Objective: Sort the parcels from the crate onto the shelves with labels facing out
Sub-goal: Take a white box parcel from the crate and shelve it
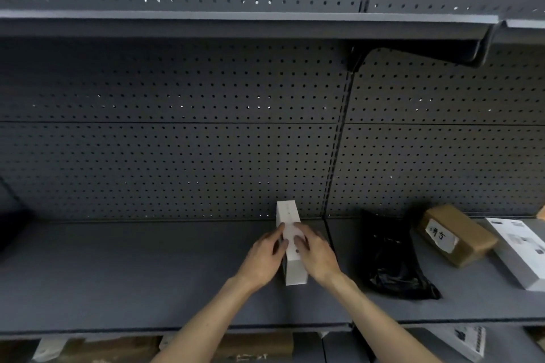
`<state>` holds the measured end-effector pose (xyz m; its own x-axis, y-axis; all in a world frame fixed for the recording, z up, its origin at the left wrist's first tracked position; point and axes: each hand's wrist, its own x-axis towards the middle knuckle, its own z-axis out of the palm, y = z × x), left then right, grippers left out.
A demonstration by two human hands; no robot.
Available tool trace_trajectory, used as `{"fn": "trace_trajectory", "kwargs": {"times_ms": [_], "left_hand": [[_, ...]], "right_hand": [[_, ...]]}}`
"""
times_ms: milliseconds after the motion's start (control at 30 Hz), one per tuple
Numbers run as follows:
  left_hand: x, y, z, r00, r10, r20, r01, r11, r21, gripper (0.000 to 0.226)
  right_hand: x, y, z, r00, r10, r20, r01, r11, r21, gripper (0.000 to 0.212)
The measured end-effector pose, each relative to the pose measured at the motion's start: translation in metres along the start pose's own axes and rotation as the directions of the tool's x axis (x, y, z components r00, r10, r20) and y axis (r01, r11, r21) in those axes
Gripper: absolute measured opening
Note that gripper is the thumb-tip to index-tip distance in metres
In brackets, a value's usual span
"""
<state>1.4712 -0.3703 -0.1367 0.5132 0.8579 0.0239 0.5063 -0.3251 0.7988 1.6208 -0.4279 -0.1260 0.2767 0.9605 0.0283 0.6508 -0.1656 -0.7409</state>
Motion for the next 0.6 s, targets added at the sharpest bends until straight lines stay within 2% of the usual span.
{"fn": "trace_trajectory", "kwargs": {"times_ms": [133,267,367,467,600], "left_hand": [[-0.001,-0.005,-0.008,1.000,-0.001,-0.001,0.001,1.000,-0.001,0.051],[-0.007,-0.012,-0.018,0.999,-0.039,-0.023,0.038,0.998,-0.052,0.048],[-0.011,-0.017,-0.026,0.995,-0.072,-0.062,0.068,0.995,-0.072,0.043],[-0.012,-0.019,-0.031,0.980,-0.170,-0.104,0.163,0.984,-0.073,0.036],[-0.017,-0.034,-0.021,0.976,-0.213,-0.033,0.210,0.974,-0.080,0.036]], "right_hand": [[0.002,0.000,-0.003,1.000,0.020,0.002,-0.020,0.994,0.111,0.037],[0.000,0.003,-0.005,0.985,0.171,0.015,-0.171,0.965,0.197,0.047],[0.003,0.007,-0.001,0.973,0.218,0.069,-0.227,0.958,0.177,0.038],[0.006,0.009,0.008,0.957,0.259,0.128,-0.279,0.943,0.181,0.031],[0.006,0.018,0.023,0.952,0.260,0.159,-0.290,0.934,0.208,0.025]]}}
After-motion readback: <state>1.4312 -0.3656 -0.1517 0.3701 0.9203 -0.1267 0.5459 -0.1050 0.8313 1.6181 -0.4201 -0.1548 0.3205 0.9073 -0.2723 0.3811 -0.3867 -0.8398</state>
